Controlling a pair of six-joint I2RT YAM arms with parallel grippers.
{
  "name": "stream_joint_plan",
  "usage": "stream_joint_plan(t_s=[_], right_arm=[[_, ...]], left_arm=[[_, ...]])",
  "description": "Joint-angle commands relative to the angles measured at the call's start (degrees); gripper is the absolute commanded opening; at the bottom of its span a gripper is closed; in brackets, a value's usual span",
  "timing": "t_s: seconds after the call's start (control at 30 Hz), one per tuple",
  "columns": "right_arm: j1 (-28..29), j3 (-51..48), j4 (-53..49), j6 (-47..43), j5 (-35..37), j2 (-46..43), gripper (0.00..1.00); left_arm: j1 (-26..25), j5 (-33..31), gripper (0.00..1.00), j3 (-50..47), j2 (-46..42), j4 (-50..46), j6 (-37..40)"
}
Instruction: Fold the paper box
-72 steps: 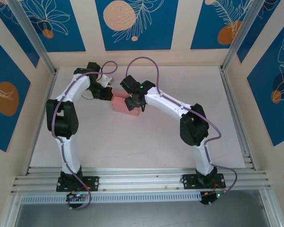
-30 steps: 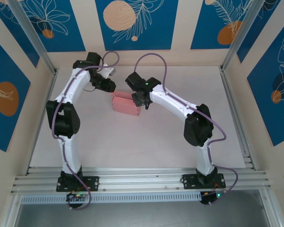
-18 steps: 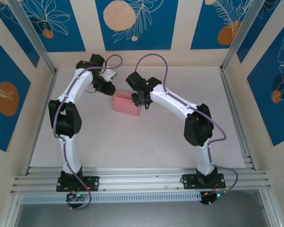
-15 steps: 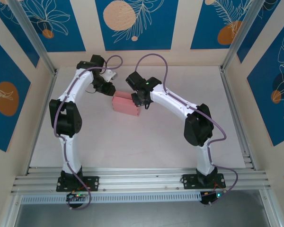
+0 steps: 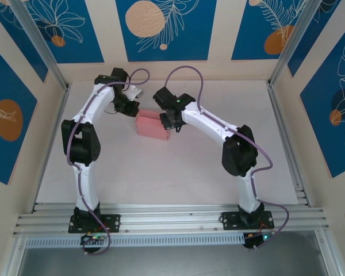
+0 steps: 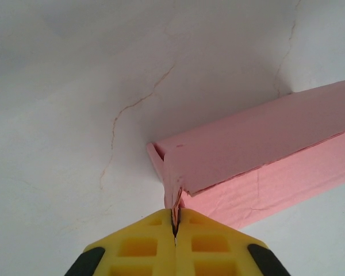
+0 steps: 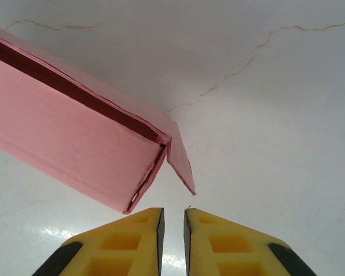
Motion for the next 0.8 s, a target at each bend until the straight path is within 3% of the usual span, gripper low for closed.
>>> stream_joint_plan(t_s=[0.0, 0.3, 0.37, 0.53, 0.77], right_arm=[[-0.19, 1.82, -0.15, 1.28, -0.87, 0.65, 0.19], [0.41, 0.23, 0.62, -1.45, 2.34, -3.70, 0.20], [0.18, -0.35, 1.26, -2.63, 2.56, -4.17, 0.25], [-0.24, -0.07, 1.47, -4.40, 1.32, -3.32, 0.33], [-0.96, 1.97, 0.82, -4.71, 0.42, -0.62, 0.33]], left_arm=[[-0.30, 1.32, 0.04, 1.59, 0.11, -1.43, 0.10], [-0.48, 1.10, 0.04, 0.93, -0.71, -0.99, 1.45], [-0.49, 1.14, 0.04, 0.72, -0.81, -0.82, 1.47], [-0.56, 0.94, 0.03, 0.05, -1.08, -0.64, 1.41], [-0.56, 1.13, 0.04, -0.31, -1.52, -0.33, 1.12]])
